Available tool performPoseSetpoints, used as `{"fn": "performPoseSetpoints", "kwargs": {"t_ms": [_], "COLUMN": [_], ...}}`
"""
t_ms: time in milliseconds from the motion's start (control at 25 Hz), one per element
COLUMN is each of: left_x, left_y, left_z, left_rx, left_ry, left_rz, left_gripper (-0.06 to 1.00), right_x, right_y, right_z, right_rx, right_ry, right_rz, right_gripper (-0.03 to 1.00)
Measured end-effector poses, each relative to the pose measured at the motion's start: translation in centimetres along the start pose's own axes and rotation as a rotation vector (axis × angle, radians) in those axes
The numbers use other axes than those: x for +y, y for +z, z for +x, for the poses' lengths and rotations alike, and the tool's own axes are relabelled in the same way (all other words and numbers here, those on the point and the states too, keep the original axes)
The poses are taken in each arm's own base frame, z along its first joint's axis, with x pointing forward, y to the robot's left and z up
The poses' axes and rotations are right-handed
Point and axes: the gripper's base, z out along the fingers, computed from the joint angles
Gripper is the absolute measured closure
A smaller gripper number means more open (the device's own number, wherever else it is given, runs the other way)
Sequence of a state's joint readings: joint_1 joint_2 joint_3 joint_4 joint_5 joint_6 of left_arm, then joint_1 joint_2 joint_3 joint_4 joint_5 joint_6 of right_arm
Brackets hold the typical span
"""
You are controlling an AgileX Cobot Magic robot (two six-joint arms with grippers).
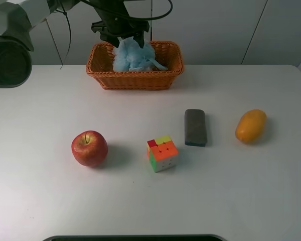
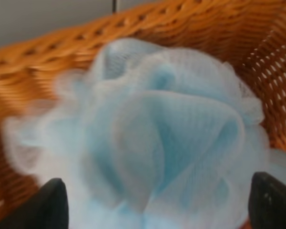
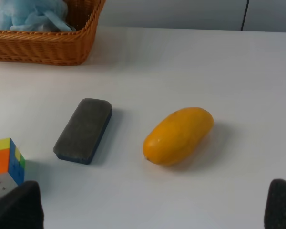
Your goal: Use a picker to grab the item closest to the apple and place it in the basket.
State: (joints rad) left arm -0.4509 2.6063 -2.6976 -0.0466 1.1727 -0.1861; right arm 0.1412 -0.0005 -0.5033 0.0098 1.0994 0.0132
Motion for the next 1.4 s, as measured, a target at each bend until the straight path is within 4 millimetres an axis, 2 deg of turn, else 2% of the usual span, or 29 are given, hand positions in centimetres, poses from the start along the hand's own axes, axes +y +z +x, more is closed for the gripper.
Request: {"fn": "performPoseSetpoints", "kwargs": {"t_ms": [240,400,560,720,840,1000,1240,1400], "left_x": [-0.7,-1.1,-1.2,-0.7,0.0,1.3,3.2,4.5], "left_y": [-8.3,-14.3,-18.8,-22.0,-24.4,-27.7,-32.2,-34.3], "left_z": [-2.6,-3.5,-3.0,-0.7,2.3,7.8,17.8,24.2], "left_rx": [-0.143,-0.234,-0.250,-0.182,-0.117,-0.038,0.019,0.002], "left_ry": [0.009,0.038,0.075,0.116,0.145,0.188,0.205,0.207], "left_rz": [0.003,0.021,0.019,-0.016,-0.052,-0.090,-0.107,-0.105], "left_gripper": [0.22,0.22,0.22,0.22,0.22,0.22,0.22,0.22], "right_x": [0.0,0.0,0.0,0.0,0.0,0.0,0.0,0.0], "right_y": [0.0,0.0,0.0,0.0,0.0,0.0,0.0,0.0], "right_z": [0.0,0.0,0.0,0.0,0.0,0.0,0.0,0.0], "right_rx": [0.000,0.000,0.000,0.000,0.000,0.000,0.000,0.000], "right_ry": [0.000,0.000,0.000,0.000,0.000,0.000,0.000,0.000], "right_rz": [0.000,0.000,0.000,0.000,0.000,0.000,0.000,0.000], "right_gripper": [0.27,0.27,0.27,0.27,0.27,0.27,0.27,0.27]}}
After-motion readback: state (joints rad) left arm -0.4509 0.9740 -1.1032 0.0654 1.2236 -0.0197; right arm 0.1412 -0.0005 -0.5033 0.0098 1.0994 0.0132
